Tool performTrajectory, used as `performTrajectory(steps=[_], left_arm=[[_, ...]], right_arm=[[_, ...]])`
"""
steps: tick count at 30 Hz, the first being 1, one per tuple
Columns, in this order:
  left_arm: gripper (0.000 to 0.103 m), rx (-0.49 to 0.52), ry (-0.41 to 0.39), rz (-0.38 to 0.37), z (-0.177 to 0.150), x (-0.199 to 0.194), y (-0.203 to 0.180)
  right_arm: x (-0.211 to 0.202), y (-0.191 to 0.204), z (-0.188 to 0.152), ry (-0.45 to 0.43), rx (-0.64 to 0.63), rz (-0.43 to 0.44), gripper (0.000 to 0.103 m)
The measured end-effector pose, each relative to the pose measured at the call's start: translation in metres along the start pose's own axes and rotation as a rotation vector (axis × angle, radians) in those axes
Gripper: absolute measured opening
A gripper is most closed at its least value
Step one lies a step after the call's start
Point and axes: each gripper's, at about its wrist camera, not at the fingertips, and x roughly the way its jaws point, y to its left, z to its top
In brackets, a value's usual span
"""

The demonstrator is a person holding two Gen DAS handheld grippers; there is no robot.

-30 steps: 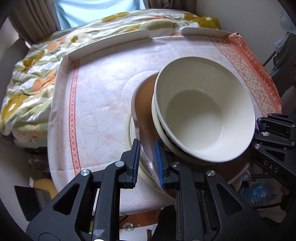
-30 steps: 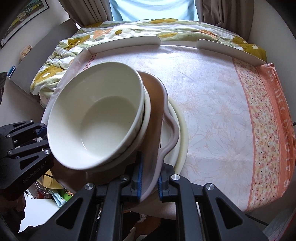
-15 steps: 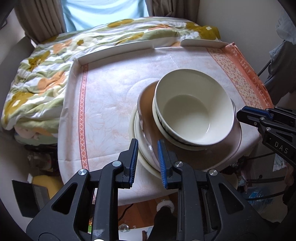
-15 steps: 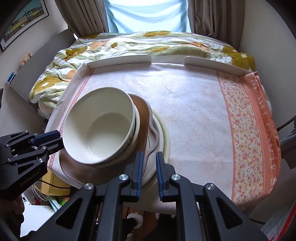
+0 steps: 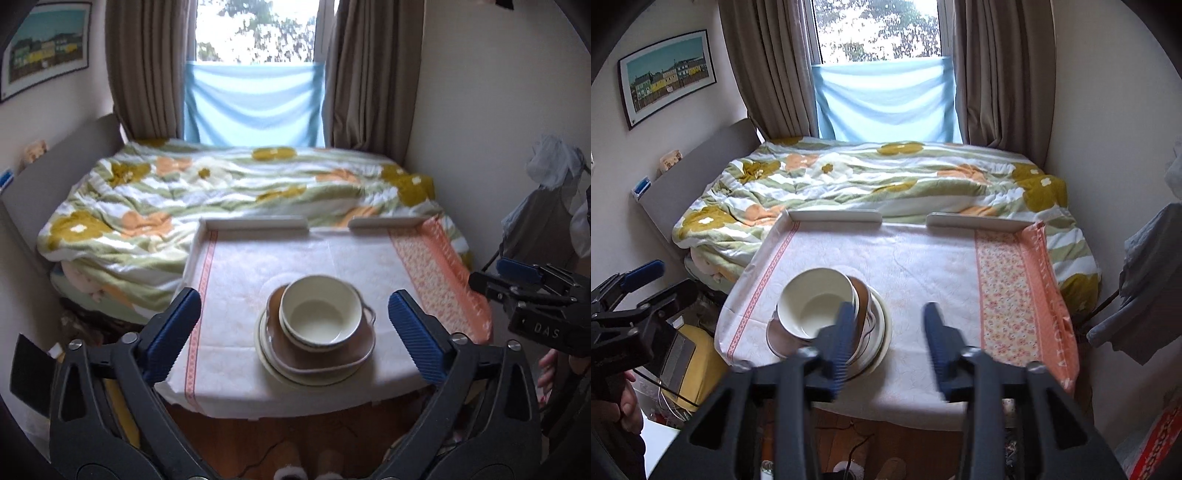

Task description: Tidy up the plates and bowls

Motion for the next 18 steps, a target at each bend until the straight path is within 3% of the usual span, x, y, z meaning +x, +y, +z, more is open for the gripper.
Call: performTrajectory(steps=[1, 2, 10, 14, 18], left_arm=[[0.103, 0.004, -0.032, 0.011, 0.004, -0.011, -0.004], [0.103, 0.007, -0.056, 0.025, 0.007, -0.019, -0.006], [0.103, 0.022, -0.176, 0.019, 0.013, -0.055, -0.017], [0.103, 0.010, -0.215, 0.018, 0.009, -0.062, -0.014], [0.103, 0.002, -0.242, 0.050, 0.003, -0.065, -0.010]], right_arm=[[-0.012, -0.002, 0.001, -0.035, -0.001, -0.004, 0.098], [-0.022, -0.005, 0.002, -0.067, 0.000, -0.007, 0.103], [-0.079, -0.010, 0.002, -0.226, 0.059, -0.115, 0.102], [-0.091, 0.001, -0.001, -0.287, 0.018, -0.180, 0.102], [-0.092, 0.004, -0.004, -0.307, 0.026, -0.179, 0.102]])
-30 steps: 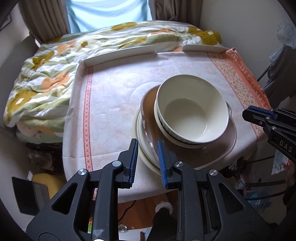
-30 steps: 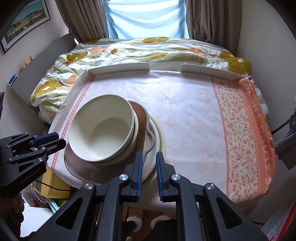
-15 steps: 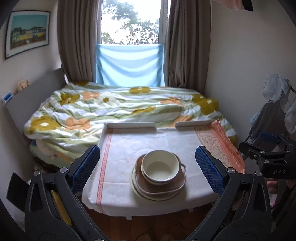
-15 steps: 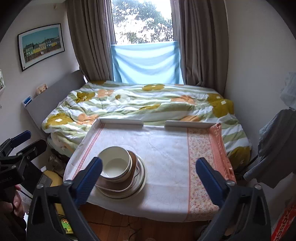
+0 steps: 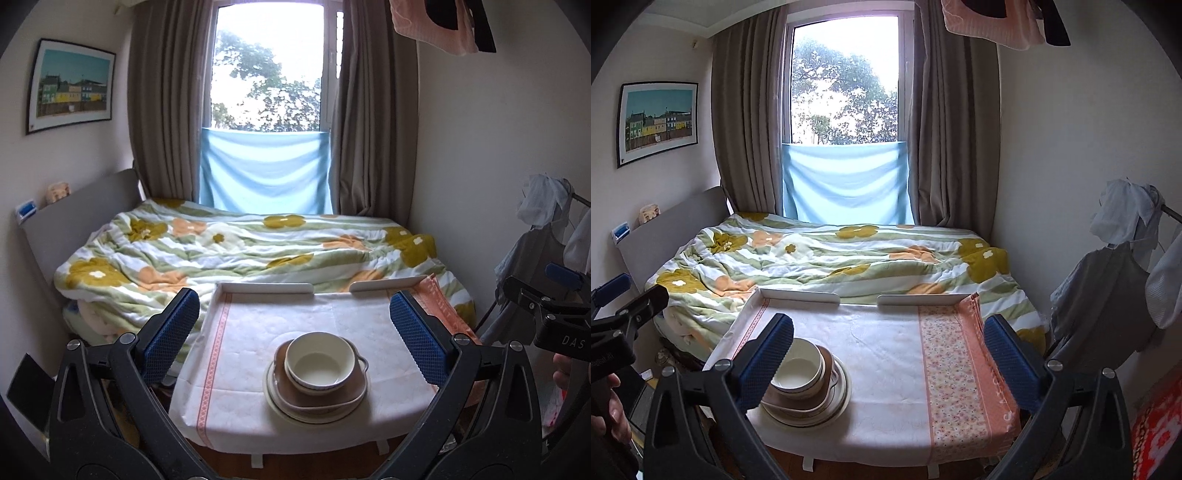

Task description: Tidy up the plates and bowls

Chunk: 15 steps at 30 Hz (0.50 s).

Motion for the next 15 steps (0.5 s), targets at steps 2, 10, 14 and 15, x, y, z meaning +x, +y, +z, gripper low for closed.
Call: performTrajectory(steps=[2, 10, 14, 15], left_arm=[[0.103, 0.008, -0.011, 0.006, -0.0009, -0.0013, -0.0004], [0.103, 0.027, -0.030, 0.022, -0.0003, -0.0039, -0.0023], [0.103, 0.034, -0.037, 0.022, 0.0014, -0.0033, -0.0014], [0.103, 0.035, -0.039, 0.022, 0.0017, -0.0034, -0.0005]], right_arm=[[-0.0006, 0.0006, -0.0009, -0.007, 0.012, 0.011, 0.102], [-0.0001, 0.0048, -0.0011, -0.013, 0.009, 0.002, 0.102], [0.0020, 0.0062, 0.0011, -0.018, 0.012, -0.003, 0.102], [0.0021, 0.0066, 0.0016, -0.019, 0.012, -0.004, 0.102]])
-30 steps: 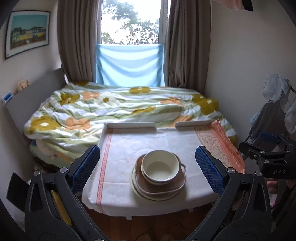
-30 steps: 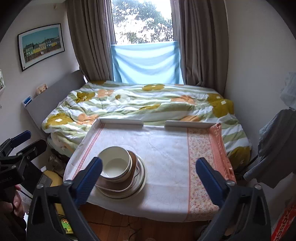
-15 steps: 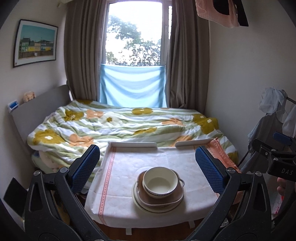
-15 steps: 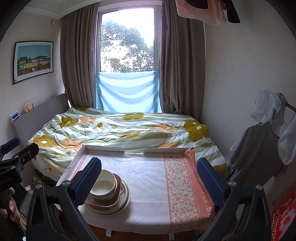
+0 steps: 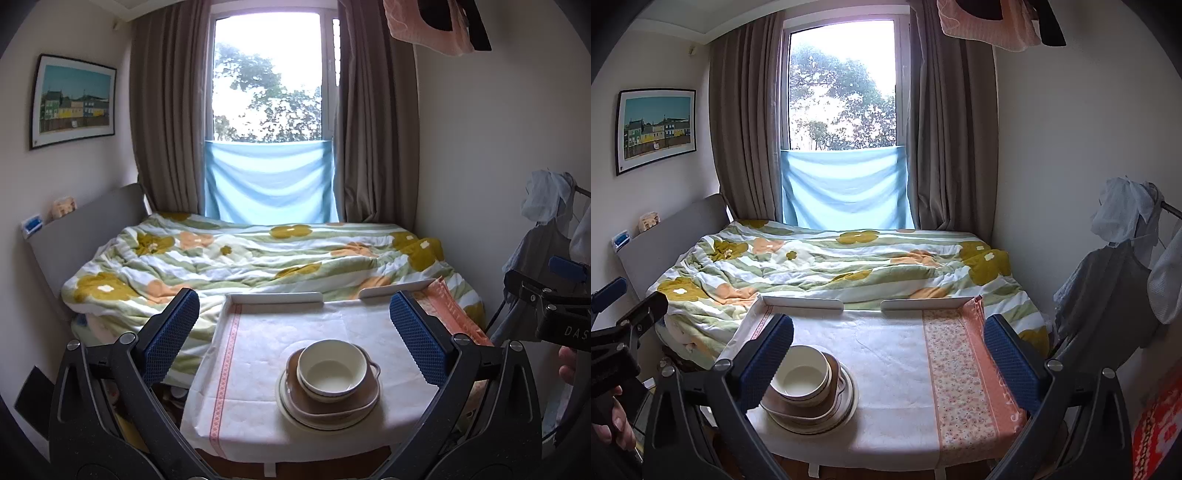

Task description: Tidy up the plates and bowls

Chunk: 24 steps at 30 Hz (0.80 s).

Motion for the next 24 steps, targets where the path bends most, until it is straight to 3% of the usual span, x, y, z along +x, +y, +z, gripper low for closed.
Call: performTrajectory(steps=[24], left_arm=[[0.103, 0.007, -0.014, -0.002, 0.0003, -0.0061, 0.0056]], right_arm=[[-0.0036, -0.0030, 0.0002, -0.031, 0.021, -0.019, 0.102]])
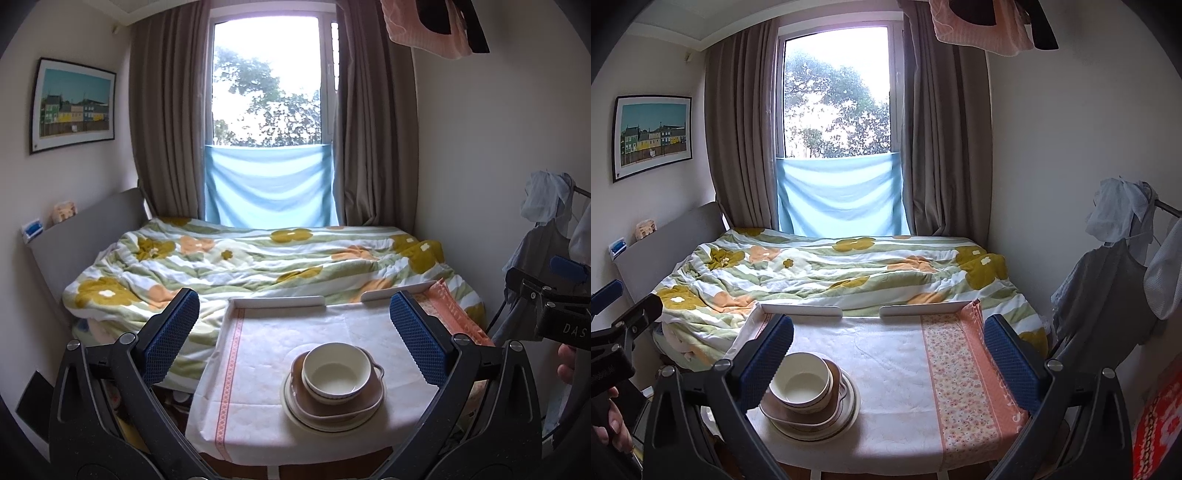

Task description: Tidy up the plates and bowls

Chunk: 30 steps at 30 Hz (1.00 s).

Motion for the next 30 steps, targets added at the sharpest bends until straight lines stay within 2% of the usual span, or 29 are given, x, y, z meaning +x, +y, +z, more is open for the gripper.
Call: performTrajectory(steps=[18, 30], left_arm=[[0.103, 0.010, -0.001, -0.012, 0.004, 0.001, 0.003], [0.103, 0.005, -0.024, 0.043, 0.002, -0.001, 0.014]], right_arm=[[-0.002, 0.003, 0.002, -0.023, -0.013, -0.010, 0.102], [-0.001, 0.007, 0.002, -0.022, -0.011, 0.004, 0.102]])
